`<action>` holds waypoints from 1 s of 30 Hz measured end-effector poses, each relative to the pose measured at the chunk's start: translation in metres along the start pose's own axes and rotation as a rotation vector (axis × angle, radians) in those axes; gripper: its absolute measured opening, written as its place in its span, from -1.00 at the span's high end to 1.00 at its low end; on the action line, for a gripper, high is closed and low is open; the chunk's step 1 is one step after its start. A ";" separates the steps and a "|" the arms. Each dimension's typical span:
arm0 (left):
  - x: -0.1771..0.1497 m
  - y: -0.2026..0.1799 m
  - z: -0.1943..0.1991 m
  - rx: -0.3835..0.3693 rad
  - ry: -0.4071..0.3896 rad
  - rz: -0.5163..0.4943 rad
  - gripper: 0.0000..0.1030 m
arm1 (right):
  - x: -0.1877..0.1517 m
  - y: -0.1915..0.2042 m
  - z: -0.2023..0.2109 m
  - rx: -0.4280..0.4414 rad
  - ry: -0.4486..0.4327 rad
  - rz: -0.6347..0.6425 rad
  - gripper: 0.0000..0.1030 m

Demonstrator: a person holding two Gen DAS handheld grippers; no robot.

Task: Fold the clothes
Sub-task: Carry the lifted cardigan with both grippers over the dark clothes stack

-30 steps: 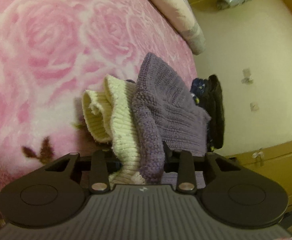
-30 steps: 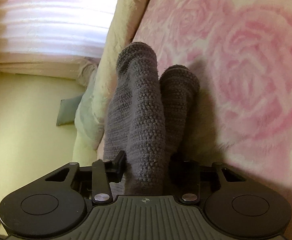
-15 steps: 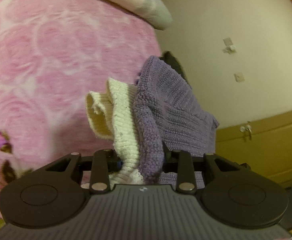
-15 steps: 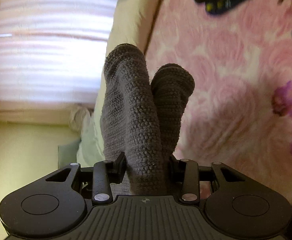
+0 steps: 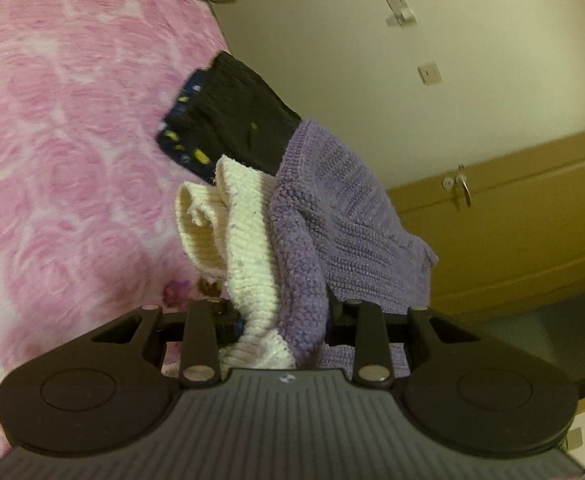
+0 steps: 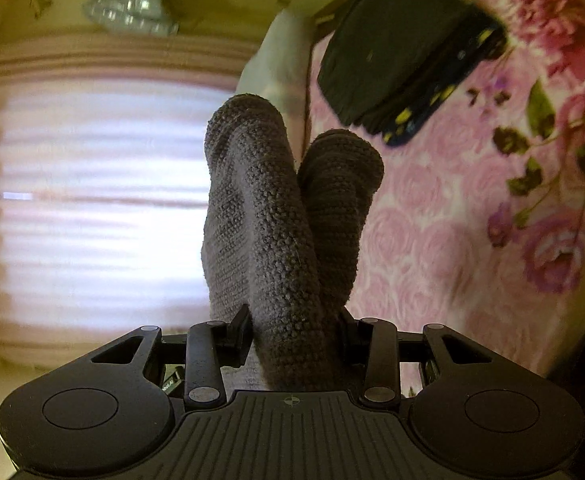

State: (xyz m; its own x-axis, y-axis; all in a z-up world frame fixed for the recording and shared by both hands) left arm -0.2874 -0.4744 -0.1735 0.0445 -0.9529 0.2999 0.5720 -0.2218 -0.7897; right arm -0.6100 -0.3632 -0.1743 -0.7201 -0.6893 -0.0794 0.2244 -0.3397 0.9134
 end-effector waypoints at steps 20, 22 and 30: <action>0.211 -0.010 -0.237 0.052 -0.122 -0.032 0.47 | 0.342 0.033 -0.097 0.009 0.060 0.069 0.24; 0.233 -0.010 -0.252 0.057 -0.138 -0.034 0.46 | 0.372 0.038 -0.110 0.011 0.067 0.083 0.24; 0.264 0.009 -0.297 0.101 -0.120 -0.029 0.46 | 0.426 0.013 -0.151 0.023 0.083 0.065 0.24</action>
State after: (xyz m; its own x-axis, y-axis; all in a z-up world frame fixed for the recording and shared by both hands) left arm -0.5133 -0.7897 -0.2605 0.1207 -0.9135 0.3884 0.6539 -0.2212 -0.7235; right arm -0.8148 -0.7577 -0.2568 -0.6471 -0.7606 -0.0519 0.2533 -0.2787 0.9264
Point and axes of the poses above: each gripper's, at about its wrist camera, not at the fingertips, and z roughly against the way its jaws point, y to its left, x to its top, the point moved 4 cm from there along -z, roughly the way its jaws point, and after that the axes turned 5 degrees about -z, right-handed, at the moved point
